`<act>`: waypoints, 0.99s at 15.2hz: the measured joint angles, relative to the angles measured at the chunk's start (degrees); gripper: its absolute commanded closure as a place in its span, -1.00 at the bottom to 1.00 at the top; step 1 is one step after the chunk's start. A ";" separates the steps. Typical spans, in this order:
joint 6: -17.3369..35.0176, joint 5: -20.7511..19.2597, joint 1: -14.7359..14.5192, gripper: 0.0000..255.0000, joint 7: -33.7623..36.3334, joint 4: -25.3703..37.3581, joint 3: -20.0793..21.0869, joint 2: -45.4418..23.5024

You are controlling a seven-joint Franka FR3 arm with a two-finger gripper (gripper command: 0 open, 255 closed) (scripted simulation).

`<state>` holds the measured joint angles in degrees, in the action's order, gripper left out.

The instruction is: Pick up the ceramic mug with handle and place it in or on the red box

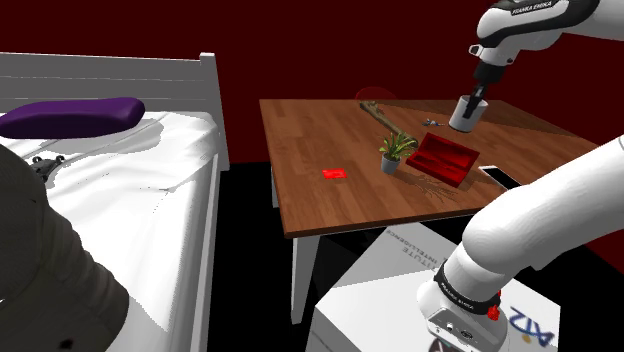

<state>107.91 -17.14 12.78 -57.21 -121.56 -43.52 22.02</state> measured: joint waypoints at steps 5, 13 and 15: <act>3.97 -0.01 -0.05 1.00 -0.33 -2.95 -1.33 -1.05; 10.46 0.02 -0.21 1.00 -0.53 -7.85 -3.18 -2.79; 11.40 0.04 -0.24 1.00 -0.55 -8.54 -3.42 -3.05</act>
<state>119.31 -17.10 12.54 -57.76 -130.11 -46.95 18.97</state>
